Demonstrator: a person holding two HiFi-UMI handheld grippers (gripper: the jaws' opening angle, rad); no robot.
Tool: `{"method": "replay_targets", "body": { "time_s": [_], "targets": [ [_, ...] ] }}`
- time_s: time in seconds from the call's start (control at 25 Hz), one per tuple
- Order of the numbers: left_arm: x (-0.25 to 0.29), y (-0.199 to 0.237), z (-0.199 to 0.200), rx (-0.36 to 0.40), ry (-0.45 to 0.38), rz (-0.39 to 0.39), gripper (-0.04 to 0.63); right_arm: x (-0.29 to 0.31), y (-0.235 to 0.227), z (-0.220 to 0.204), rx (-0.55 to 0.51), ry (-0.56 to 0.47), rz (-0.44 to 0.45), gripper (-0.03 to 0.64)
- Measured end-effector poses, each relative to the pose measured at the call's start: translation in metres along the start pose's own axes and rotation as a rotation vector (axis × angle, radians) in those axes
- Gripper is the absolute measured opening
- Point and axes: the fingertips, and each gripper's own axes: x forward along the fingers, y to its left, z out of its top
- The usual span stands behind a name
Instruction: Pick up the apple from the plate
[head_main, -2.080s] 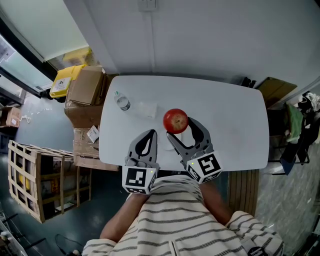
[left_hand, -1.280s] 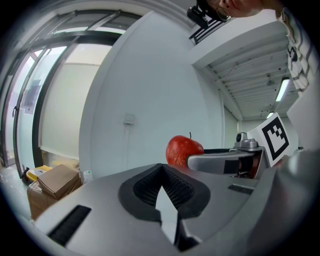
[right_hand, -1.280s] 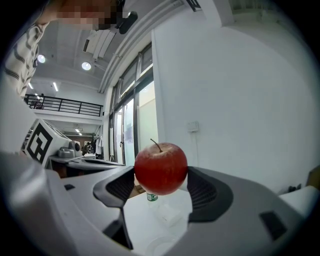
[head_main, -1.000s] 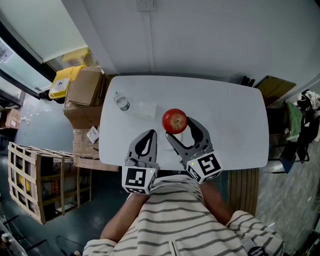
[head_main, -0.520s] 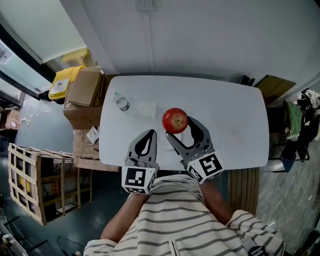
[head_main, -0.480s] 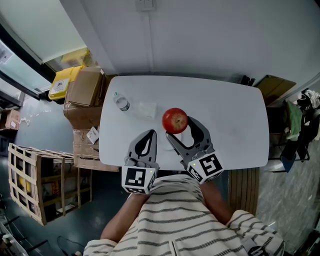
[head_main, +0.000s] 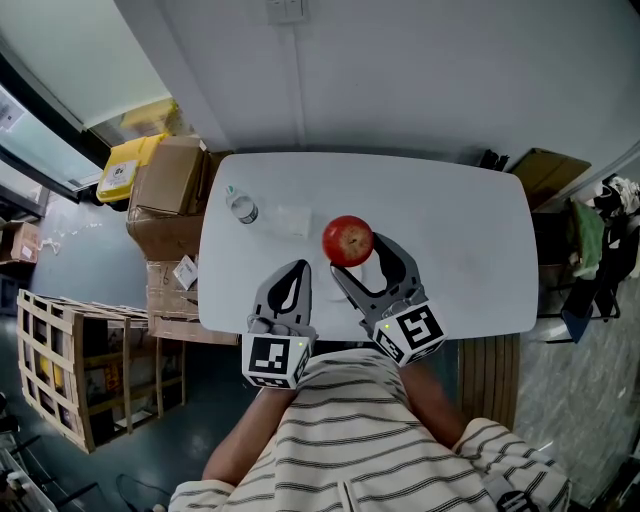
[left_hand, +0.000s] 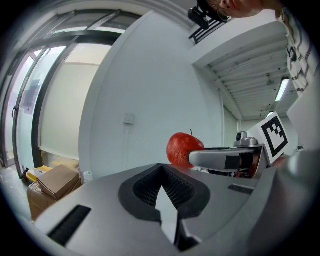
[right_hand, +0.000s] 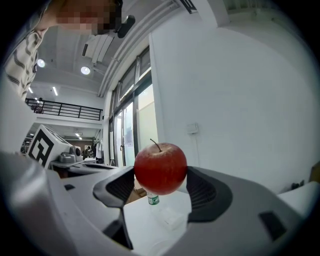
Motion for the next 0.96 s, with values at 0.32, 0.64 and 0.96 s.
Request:
{"method": "replay_targets", "body": {
  "time_s": [0.32, 0.64, 0.96],
  "targets": [
    [-0.0021, -0.0022, -0.0005, 0.005, -0.002, -0.001, 0.003, -0.0022, 0.0025, 0.001, 0.007, -0.005, 0.011, 0.333],
    [-0.0018, -0.0039, 0.0011, 0.005, -0.006, -0.005, 0.003, -0.0038, 0.0017, 0.0017, 0.005, -0.005, 0.007, 0.333],
    [-0.0018, -0.0036, 0.0001, 0.005, -0.007, -0.006, 0.003, -0.0032, 0.0032, -0.0014, 0.009, -0.004, 0.009, 0.333]
  ]
}}
